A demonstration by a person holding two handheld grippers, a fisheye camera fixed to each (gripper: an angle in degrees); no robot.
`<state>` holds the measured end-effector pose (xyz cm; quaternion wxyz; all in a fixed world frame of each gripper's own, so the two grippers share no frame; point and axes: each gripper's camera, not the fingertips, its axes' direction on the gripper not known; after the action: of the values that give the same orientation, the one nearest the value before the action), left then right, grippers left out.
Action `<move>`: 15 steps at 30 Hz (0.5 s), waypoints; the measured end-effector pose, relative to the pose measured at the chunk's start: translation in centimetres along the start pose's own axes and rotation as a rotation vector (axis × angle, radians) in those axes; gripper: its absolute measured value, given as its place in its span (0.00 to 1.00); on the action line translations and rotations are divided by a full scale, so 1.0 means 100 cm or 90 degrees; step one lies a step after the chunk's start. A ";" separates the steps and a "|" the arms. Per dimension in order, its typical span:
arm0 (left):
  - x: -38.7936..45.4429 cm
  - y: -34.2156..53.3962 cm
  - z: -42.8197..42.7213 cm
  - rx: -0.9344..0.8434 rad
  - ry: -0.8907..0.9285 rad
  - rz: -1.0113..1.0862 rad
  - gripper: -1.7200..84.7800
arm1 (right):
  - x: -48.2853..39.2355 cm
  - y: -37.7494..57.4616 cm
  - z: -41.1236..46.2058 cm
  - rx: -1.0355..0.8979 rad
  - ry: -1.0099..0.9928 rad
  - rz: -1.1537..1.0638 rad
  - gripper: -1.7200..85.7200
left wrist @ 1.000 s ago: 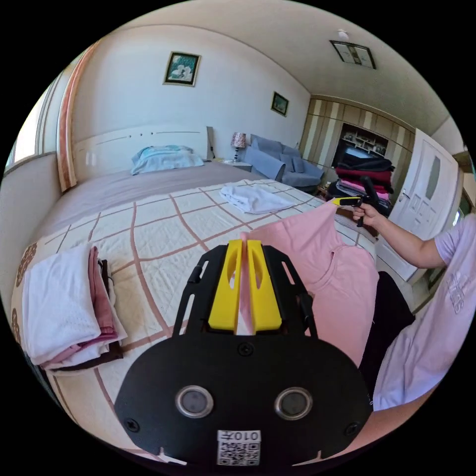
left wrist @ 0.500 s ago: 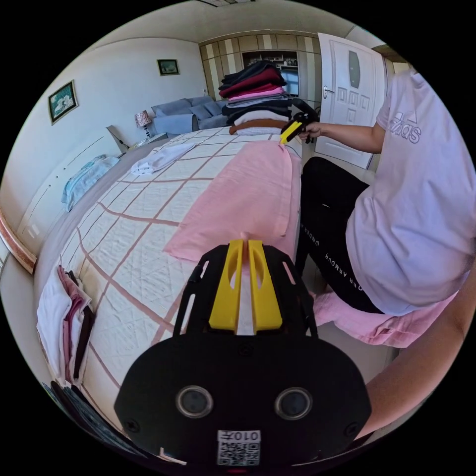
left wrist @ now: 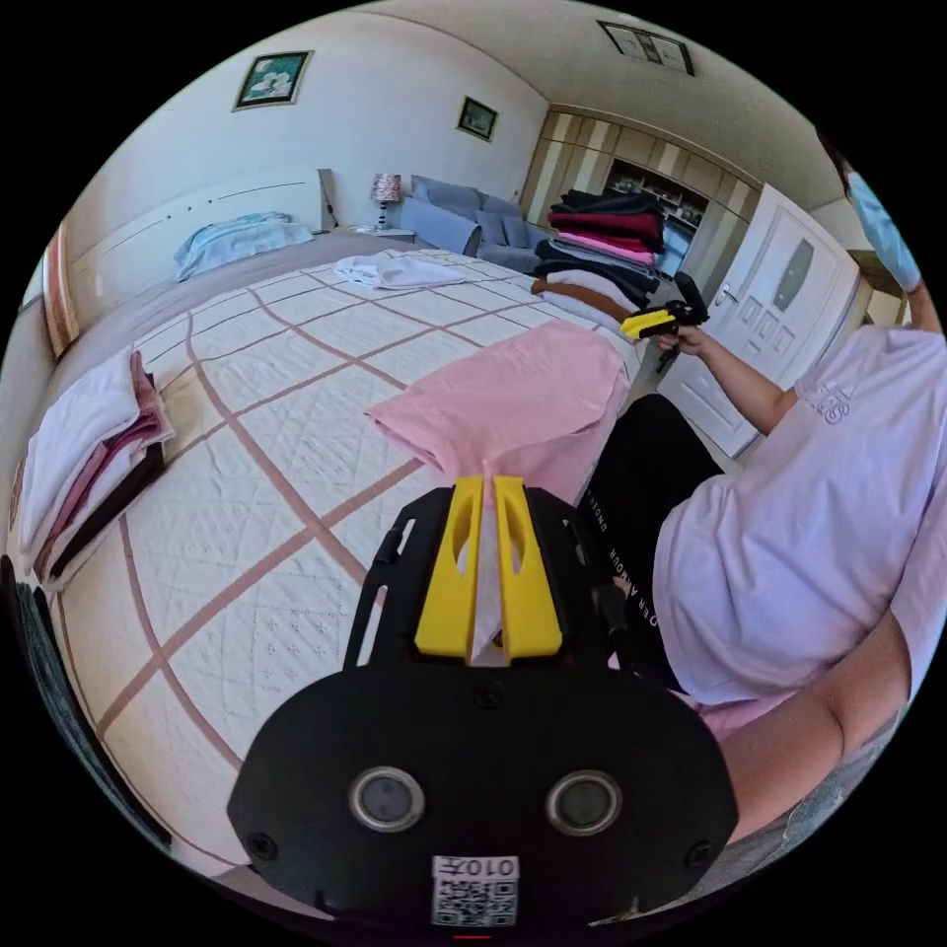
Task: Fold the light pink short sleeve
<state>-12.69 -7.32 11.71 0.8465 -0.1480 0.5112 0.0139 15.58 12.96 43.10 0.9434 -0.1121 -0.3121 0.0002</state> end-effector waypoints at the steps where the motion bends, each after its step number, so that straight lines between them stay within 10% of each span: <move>1: -0.003 -0.002 -0.001 0.009 -0.001 0.004 0.02 | 0.013 -0.010 0.004 0.003 0.027 0.060 0.09; 15: -0.130 -0.022 0.023 0.069 0.000 -0.307 0.07 | 0.087 -0.062 0.082 0.002 -0.125 0.360 0.10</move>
<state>-16.51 -7.14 24.51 0.8319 -0.2203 0.4613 -0.2158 17.33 9.27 55.90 0.8714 -0.1923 -0.3584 0.2742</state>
